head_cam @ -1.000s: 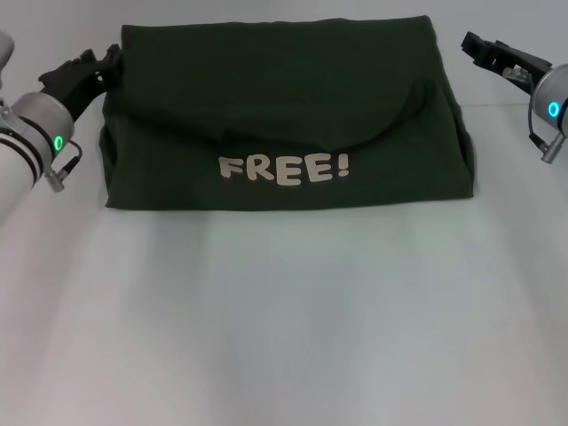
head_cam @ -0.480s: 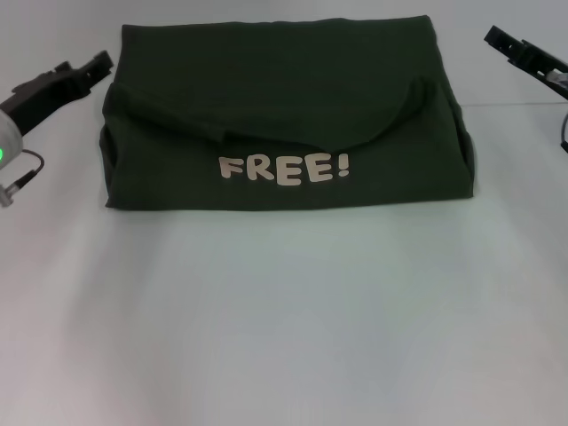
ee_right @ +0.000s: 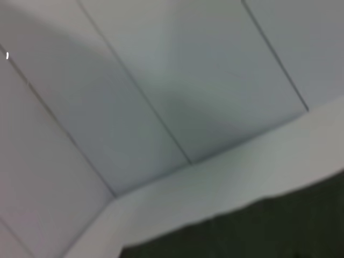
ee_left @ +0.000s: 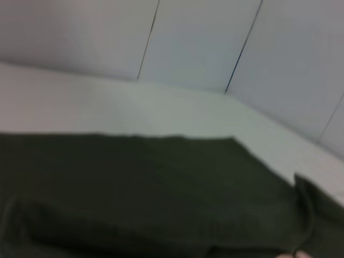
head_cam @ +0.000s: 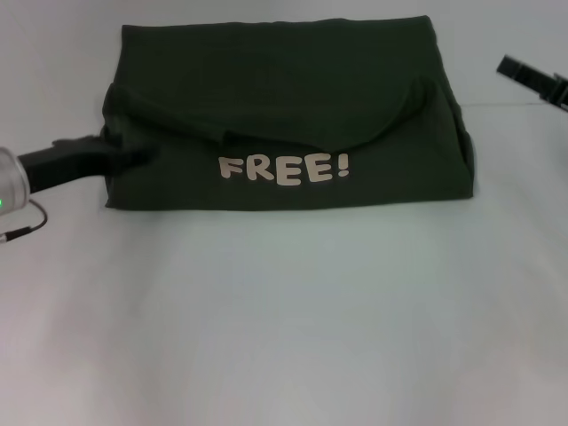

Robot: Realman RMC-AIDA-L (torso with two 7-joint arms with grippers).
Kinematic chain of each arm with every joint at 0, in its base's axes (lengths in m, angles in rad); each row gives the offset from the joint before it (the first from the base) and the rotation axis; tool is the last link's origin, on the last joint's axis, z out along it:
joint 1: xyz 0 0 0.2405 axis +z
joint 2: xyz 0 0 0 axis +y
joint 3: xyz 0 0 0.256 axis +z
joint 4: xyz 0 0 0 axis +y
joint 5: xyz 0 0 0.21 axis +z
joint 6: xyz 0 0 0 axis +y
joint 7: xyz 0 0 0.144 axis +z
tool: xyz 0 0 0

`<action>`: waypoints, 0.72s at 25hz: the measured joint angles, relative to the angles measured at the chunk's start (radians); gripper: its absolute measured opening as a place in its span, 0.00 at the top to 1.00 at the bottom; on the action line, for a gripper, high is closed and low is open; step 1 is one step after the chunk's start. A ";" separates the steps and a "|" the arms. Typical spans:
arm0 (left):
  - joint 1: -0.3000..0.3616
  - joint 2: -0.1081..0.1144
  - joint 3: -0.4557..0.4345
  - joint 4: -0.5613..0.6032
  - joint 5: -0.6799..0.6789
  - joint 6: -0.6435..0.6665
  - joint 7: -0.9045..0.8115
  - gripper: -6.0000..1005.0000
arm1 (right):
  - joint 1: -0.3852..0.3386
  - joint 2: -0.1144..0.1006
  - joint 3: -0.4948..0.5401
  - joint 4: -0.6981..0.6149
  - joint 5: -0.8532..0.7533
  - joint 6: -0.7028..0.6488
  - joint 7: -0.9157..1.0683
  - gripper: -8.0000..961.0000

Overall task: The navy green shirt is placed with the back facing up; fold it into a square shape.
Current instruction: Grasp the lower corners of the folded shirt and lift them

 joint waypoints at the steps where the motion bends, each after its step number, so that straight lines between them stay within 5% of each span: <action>1: -0.001 0.001 0.000 0.006 0.025 -0.006 -0.020 0.28 | -0.007 -0.009 -0.014 0.000 -0.010 -0.007 0.008 0.27; 6: -0.025 0.012 -0.001 0.016 0.170 -0.046 -0.181 0.28 | -0.019 -0.030 -0.023 -0.002 -0.082 -0.008 0.025 0.27; 18: -0.044 0.010 0.012 -0.019 0.265 -0.169 -0.310 0.28 | -0.020 -0.030 -0.031 -0.003 -0.110 -0.010 0.027 0.27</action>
